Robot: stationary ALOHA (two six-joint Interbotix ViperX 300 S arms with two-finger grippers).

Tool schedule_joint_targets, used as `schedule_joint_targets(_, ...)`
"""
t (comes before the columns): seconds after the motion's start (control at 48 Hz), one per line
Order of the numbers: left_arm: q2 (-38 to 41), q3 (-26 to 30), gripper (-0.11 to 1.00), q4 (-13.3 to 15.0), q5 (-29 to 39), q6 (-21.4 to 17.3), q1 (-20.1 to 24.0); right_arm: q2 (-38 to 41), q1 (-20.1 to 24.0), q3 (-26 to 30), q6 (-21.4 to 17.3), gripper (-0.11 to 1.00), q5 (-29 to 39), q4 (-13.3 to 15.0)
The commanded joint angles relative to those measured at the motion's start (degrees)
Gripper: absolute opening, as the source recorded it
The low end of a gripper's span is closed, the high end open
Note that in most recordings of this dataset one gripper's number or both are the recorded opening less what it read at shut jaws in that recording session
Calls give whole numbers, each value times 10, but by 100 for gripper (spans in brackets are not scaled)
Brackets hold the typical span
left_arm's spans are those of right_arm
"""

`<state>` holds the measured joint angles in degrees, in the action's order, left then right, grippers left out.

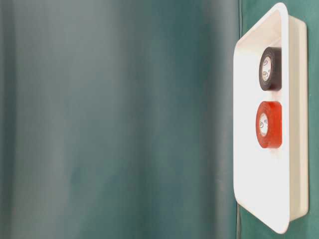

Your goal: Pick up the tape from a random location and place it into the white case.

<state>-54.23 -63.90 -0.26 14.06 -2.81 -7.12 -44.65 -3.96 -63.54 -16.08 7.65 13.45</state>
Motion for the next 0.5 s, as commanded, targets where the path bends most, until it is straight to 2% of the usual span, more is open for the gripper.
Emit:
schedule_joint_targets(0.0, 6, 12, 83, 1, -5, 1, -1, 1, 0, 12, -1, 88, -5, 1)
schedule_joint_targets(0.209, 8, 12, 83, 1, -12, 1, -1, 1, 0, 12, -1, 88, -6, 0)
schedule_joint_targets(0.48, 33, 15, 83, 1, -70, 0, 2, 3, 0, 14, -1, 88, -7, 1)
